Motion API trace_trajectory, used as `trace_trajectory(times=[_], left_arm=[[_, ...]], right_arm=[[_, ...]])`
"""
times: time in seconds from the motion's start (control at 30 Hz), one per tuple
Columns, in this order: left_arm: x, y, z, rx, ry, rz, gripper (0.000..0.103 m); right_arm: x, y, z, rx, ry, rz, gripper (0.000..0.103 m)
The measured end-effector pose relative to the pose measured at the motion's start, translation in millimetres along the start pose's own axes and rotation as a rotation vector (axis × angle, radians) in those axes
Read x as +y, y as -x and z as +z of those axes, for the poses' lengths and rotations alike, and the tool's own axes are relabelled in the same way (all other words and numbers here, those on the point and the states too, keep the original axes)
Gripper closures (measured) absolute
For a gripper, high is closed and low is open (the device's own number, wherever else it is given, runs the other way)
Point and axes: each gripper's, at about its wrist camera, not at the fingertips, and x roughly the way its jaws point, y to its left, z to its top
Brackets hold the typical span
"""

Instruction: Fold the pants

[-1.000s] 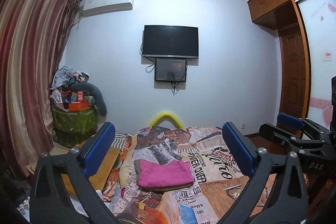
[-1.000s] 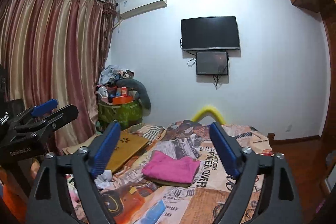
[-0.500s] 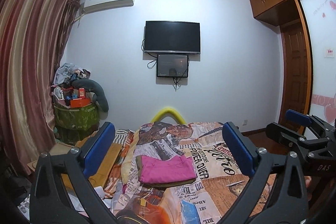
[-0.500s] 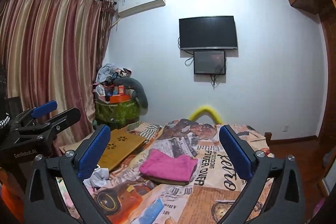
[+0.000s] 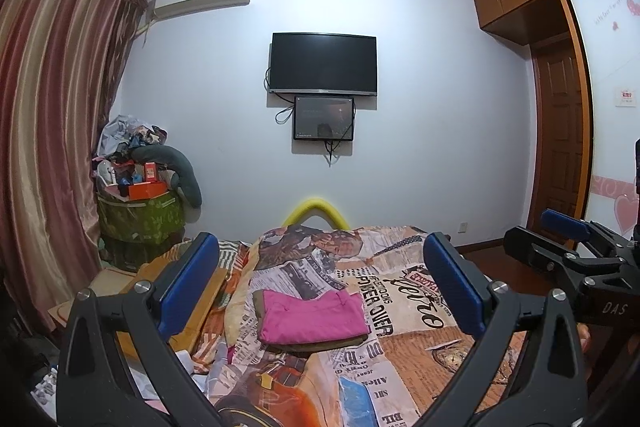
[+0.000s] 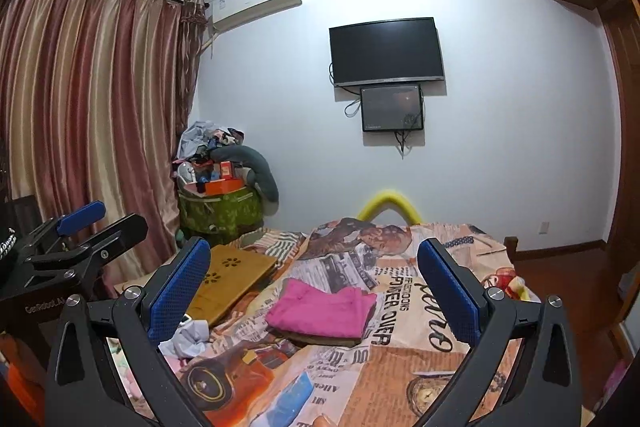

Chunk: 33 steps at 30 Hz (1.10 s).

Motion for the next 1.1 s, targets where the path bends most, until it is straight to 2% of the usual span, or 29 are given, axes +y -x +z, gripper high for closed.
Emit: trace_trajectory(times=[1.1], left_arm=[[0.5, -9.3, -3.4, 0.010, -0.016, -0.026, 0.000]], right_arm=[[-4.5, 4.4, 1.6, 0.006, -0.028, -0.014, 0.000]])
